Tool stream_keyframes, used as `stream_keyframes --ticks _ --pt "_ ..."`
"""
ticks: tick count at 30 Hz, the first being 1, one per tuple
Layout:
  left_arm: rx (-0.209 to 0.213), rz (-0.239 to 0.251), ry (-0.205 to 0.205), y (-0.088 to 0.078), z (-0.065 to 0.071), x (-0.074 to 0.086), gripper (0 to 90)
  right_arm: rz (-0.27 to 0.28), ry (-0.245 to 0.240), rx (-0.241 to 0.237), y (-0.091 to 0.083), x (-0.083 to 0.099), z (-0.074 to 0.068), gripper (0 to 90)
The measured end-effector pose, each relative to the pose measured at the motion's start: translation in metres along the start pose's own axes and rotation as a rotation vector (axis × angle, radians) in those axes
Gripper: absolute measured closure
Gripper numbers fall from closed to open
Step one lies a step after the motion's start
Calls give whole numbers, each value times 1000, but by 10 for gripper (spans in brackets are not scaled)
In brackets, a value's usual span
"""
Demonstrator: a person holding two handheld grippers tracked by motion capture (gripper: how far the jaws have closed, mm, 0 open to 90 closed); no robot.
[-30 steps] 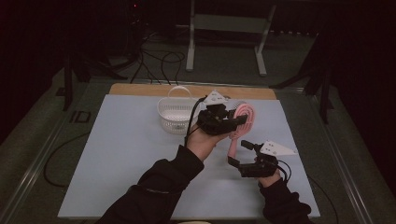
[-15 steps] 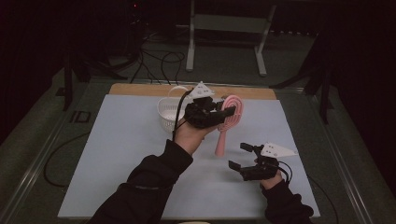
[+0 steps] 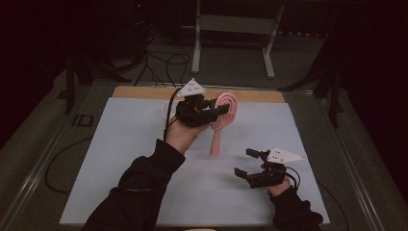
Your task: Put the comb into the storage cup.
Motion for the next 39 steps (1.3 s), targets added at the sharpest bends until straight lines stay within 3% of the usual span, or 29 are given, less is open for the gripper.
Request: stream_keyframes --ticks 14,25,29,32,39 --pt "-41 10 25 -15 -24 -3 661 -5 13 2 1 1 1 94" --pt "-56 22 88 -28 -35 -8 661 -10 9 1 2 2 1 95" --pt "-68 37 117 -31 -39 -11 661 -8 8 0 2 1 0 95" --pt "-67 75 162 -36 -45 -16 660 -12 4 -1 3 2 1 95" --pt "-83 99 205 -42 -56 -23 660 -18 8 -5 3 3 0 95"
Point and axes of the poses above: each handheld gripper's, and its own axes: y roughly forward along the jaws, x roughly out of its underside, z roughly to its right, the point moved 9 cm from there along y, roughly forward along the jaws, and after that the axes turned 5 degrees about -y, right-handed, at the moved point
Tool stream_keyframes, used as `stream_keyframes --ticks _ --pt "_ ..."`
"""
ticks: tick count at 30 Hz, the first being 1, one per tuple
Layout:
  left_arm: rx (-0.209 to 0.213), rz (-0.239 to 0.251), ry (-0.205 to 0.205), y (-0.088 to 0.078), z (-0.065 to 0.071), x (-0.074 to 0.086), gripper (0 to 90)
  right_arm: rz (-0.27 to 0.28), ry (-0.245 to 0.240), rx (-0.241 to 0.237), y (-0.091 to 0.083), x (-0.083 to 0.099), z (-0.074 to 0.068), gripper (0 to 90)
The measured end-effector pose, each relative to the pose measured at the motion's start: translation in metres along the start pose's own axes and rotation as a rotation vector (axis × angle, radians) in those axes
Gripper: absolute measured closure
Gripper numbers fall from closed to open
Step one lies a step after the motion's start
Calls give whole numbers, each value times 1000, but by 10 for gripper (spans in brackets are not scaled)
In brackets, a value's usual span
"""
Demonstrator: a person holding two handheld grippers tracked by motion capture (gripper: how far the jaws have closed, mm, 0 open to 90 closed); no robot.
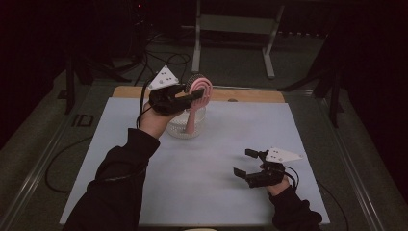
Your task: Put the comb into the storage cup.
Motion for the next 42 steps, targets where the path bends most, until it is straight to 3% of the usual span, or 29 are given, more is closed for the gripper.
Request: stream_keyframes --ticks 17,27,32,42 --pt "-94 38 91 -6 -31 -8 661 0 -5 0 0 0 0 95" --pt "-108 50 118 3 -42 -1 661 0 -10 -4 -1 -1 0 95" --pt "-120 33 144 9 -46 6 661 1 -10 -6 -1 -1 -1 95" --pt "-110 36 183 18 -56 23 661 1 -7 -2 -1 0 0 95"
Point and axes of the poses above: each handheld gripper's, and its own axes: y roughly forward along the jaws, x roughly out of its underside, z roughly to its right, the point moved 9 cm from there along y, roughly forward along the jaws, and after that the axes turned 5 degrees about -y, right-handed, at the moved point
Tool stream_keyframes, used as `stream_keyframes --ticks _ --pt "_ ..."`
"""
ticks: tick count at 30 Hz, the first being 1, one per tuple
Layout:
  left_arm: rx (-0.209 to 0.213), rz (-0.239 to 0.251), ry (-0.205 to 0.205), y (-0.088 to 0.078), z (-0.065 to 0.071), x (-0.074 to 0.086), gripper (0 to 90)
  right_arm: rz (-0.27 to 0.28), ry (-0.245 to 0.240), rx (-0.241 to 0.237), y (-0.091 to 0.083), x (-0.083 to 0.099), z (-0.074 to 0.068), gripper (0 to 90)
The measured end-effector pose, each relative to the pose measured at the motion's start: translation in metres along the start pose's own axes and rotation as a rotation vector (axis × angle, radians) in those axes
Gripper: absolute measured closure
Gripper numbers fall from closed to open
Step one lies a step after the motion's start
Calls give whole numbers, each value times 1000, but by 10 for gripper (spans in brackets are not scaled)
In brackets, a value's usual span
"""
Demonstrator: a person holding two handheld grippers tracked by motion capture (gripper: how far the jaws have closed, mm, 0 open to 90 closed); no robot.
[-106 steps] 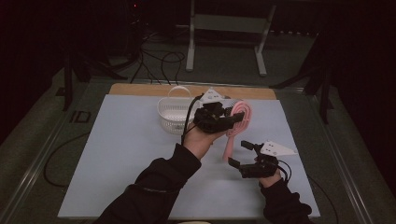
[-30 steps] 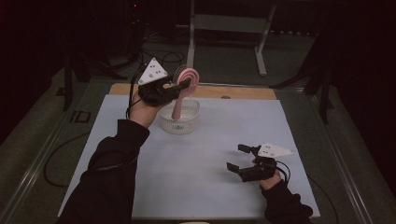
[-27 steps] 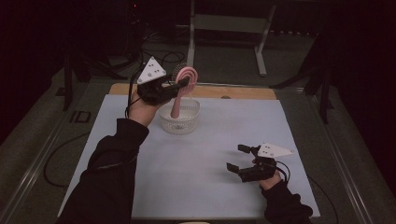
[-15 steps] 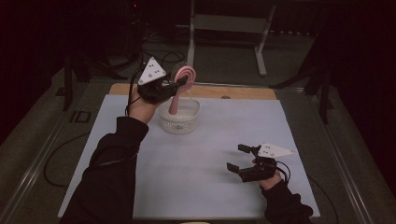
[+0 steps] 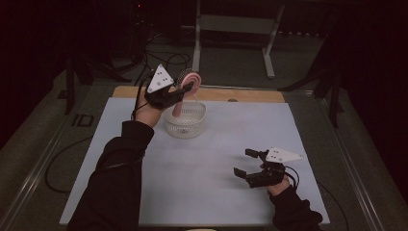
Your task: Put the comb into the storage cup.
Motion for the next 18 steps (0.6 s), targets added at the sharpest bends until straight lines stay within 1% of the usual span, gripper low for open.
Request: stream_keyframes --ticks 2,6,8,9,14,16,18 --pt "-7 -3 0 1 -2 3 660 -1 -2 1 0 0 0 95" --pt "-6 -6 -27 3 -5 10 661 -3 1 -1 0 0 0 95" --pt "-4 0 -17 4 -5 13 660 2 4 -4 0 0 0 95" --pt "-6 4 -18 5 -5 15 661 2 5 -3 0 0 0 95" --pt "-8 -11 -13 9 -5 25 661 1 7 -4 0 0 0 95" --pt "-5 -17 -17 10 -5 29 661 0 8 -7 0 1 0 95" --pt "-8 -28 -7 12 -5 33 660 0 5 -4 1 1 0 96"
Point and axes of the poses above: each handheld gripper's, and its own axes: y roughly forward along the jaws, x roughly out of its underside, z roughly to its right, the point moved 9 cm from there along y, roughly forward along the jaws, and after that the axes turned 5 degrees about -y, right-handed, at the moved point
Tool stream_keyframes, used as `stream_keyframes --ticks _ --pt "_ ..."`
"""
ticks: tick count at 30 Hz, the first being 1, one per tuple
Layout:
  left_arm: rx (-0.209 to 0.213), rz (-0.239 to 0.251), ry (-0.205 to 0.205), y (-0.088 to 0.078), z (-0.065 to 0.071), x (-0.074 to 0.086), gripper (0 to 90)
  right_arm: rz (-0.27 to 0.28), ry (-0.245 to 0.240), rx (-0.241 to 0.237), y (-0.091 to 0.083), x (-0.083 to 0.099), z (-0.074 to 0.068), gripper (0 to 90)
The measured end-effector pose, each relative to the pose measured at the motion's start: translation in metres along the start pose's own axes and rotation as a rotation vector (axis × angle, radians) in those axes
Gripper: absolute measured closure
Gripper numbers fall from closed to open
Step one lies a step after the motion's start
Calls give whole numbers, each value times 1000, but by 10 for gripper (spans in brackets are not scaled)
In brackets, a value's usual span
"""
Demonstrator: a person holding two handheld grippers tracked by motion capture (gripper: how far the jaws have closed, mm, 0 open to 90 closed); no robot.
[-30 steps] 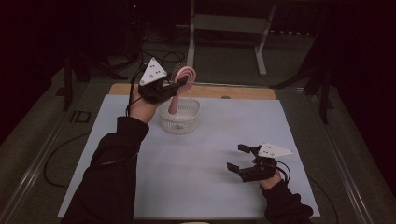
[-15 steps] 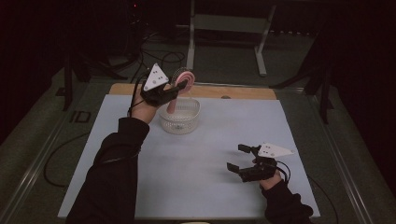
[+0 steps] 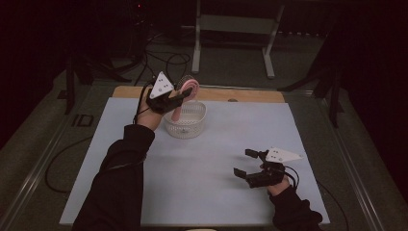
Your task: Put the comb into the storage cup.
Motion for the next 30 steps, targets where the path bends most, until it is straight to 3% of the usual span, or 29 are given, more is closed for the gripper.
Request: stream_keyframes --ticks 9,17,20,23,30 --pt "8 -15 15 8 5 15 661 -5 2 0 0 1 0 95" --pt "9 -44 73 14 10 25 660 -6 4 1 0 1 1 96" --pt "11 -48 70 15 11 27 660 -3 7 0 0 1 1 96" --pt "1 -62 102 18 13 31 660 -5 4 0 0 1 1 95" --pt "7 -77 128 22 18 39 660 -3 8 -1 0 1 1 96"
Point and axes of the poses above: each handheld gripper's, and its own axes: y roughly forward along the jaws, x roughly out of its underside, z roughly to its right, the point moved 9 cm from there along y, roughly forward along the jaws, and after that the axes turned 5 degrees about -y, right-handed, at the moved point
